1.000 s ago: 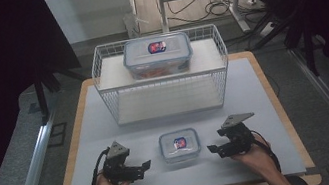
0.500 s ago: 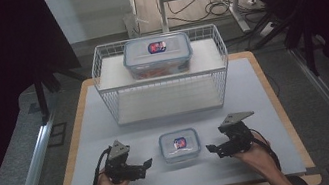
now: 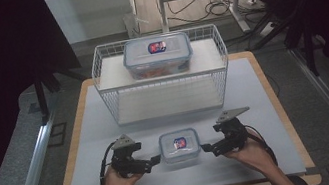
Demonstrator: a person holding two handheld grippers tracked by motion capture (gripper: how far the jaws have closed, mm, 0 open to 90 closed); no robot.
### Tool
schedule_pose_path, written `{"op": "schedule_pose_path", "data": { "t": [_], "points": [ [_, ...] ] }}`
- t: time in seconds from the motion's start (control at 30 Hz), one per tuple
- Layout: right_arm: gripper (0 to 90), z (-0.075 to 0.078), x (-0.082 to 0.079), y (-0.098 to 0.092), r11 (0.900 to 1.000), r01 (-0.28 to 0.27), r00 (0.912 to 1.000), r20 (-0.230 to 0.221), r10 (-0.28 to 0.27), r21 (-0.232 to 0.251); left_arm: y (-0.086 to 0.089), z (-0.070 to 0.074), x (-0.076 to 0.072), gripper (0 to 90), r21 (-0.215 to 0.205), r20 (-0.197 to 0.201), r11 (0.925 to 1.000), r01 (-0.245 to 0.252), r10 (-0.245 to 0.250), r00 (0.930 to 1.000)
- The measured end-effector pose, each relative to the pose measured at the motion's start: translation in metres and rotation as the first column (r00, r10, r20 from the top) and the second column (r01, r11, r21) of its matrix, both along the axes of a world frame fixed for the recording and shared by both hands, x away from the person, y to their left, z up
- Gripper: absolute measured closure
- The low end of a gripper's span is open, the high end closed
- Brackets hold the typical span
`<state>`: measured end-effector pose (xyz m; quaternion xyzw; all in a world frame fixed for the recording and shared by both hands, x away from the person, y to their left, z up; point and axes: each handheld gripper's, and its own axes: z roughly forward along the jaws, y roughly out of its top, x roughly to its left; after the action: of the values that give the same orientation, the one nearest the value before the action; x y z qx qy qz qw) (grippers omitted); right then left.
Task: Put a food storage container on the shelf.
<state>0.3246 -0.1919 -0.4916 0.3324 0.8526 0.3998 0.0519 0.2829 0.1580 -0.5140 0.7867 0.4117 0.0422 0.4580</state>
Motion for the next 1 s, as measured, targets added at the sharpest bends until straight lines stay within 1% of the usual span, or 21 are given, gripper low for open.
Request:
{"op": "schedule_pose_path", "data": {
  "t": [0.07,0.13,0.2,0.27,0.33,0.4,0.47,0.5,0.53,0.6,0.63,0.67,0.7,0.73,0.77,0.8,0.83,0.87,0.93,1.0],
  "points": [
    [10.0,0.000,0.002,0.004,1.000,-0.013,0.9999,-0.003,0.013,0.003,-0.004,-0.002,0.005,4.6,-0.025,-0.019,0.9996,0.015,-0.015,0.9997],
    [11.8,0.000,0.003,0.009,1.000,-0.024,0.9996,-0.014,0.024,0.007,-0.008,-0.004,0.010,4.1,-0.039,-0.038,0.9987,0.032,-0.033,0.9987],
    [12.6,-0.002,0.005,0.014,0.999,-0.041,0.9987,-0.030,0.041,0.011,-0.015,-0.009,0.016,2.4,-0.033,-0.068,0.9980,0.054,-0.056,0.9961],
    [12.2,-0.006,0.005,0.019,0.999,-0.054,0.9975,-0.045,0.055,0.003,-0.021,-0.013,0.019,2.5,-0.021,-0.082,0.9971,0.074,-0.075,0.9938],
    [12.1,-0.009,0.008,0.024,0.997,-0.066,0.9945,-0.080,0.068,0.030,-0.026,-0.016,0.022,2.5,-0.028,-0.100,0.9950,0.096,-0.098,0.9902],
    [11.7,-0.011,0.010,0.027,0.997,-0.071,0.9920,-0.101,0.075,0.044,-0.030,-0.018,0.023,3.2,-0.033,-0.116,0.9928,0.115,-0.118,0.9862],
    [11.3,-0.014,0.013,0.031,0.995,-0.079,0.9870,-0.136,0.086,0.059,-0.033,-0.020,0.024,4.0,-0.043,-0.132,0.9910,0.127,-0.131,0.9825],
    [11.3,-0.015,0.013,0.033,0.995,-0.079,0.9842,-0.154,0.088,0.067,-0.034,-0.022,0.025,4.3,-0.057,-0.150,0.9893,0.134,-0.141,0.9786],
    [11.3,-0.018,0.014,0.035,0.994,-0.085,0.9787,-0.181,0.097,0.073,-0.035,-0.022,0.025,4.5,-0.069,-0.159,0.9880,0.139,-0.148,0.9762],
    [10.9,-0.023,0.014,0.038,0.992,-0.097,0.9714,-0.210,0.111,0.080,-0.036,-0.023,0.027,4.8,-0.117,-0.174,0.9819,0.148,-0.168,0.9704],
    [10.1,-0.023,0.014,0.040,0.993,-0.095,0.9708,-0.214,0.110,0.075,-0.036,-0.023,0.027,3.3,-0.124,-0.181,0.9818,0.144,-0.165,0.9696],
    [10.7,-0.023,0.013,0.041,0.993,-0.094,0.9713,-0.213,0.107,0.068,-0.036,-0.022,0.026,3.8,-0.121,-0.182,0.9822,0.143,-0.164,0.9696],
    [12.1,-0.022,0.013,0.041,0.994,-0.090,0.9717,-0.213,0.102,0.066,-0.034,-0.020,0.025,5.1,-0.133,-0.187,0.9811,0.140,-0.164,0.9687],
    [13.6,-0.020,0.012,0.039,0.994,-0.083,0.9729,-0.211,0.096,0.071,-0.032,-0.019,0.025,7.3,-0.151,-0.185,0.9782,0.142,-0.169,0.9680],
    [14.9,-0.019,0.013,0.037,0.994,-0.074,0.9715,-0.219,0.090,0.081,-0.030,-0.017,0.025,9.0,-0.160,-0.185,0.9771,0.141,-0.170,0.9680],
    [17.8,-0.018,0.013,0.035,0.993,-0.068,0.9693,-0.229,0.089,0.098,-0.029,-0.015,0.023,10.2,-0.158,-0.179,0.9778,0.138,-0.166,0.9698],
    [23.5,-0.017,0.014,0.032,0.992,-0.057,0.9685,-0.235,0.082,0.113,-0.028,-0.015,0.023,13.0,-0.155,-0.170,0.9784,0.137,-0.163,0.9718],
    [28.0,-0.016,0.014,0.029,0.992,-0.048,0.9688,-0.237,0.074,0.113,-0.027,-0.015,0.022,16.4,-0.156,-0.169,0.9791,0.130,-0.156,0.9732],
    [31.2,-0.015,0.013,0.027,0.993,-0.037,0.9682,-0.242,0.064,0.116,-0.025,-0.016,0.021,20.7,-0.170,-0.168,0.9786,0.116,-0.145,0.9750],
    [35.1,-0.014,0.012,0.024,0.992,-0.022,0.9660,-0.253,0.053,0.124,-0.023,-0.016,0.021,27.0,-0.180,-0.171,0.9780,0.105,-0.136,0.9759]
  ]
}}
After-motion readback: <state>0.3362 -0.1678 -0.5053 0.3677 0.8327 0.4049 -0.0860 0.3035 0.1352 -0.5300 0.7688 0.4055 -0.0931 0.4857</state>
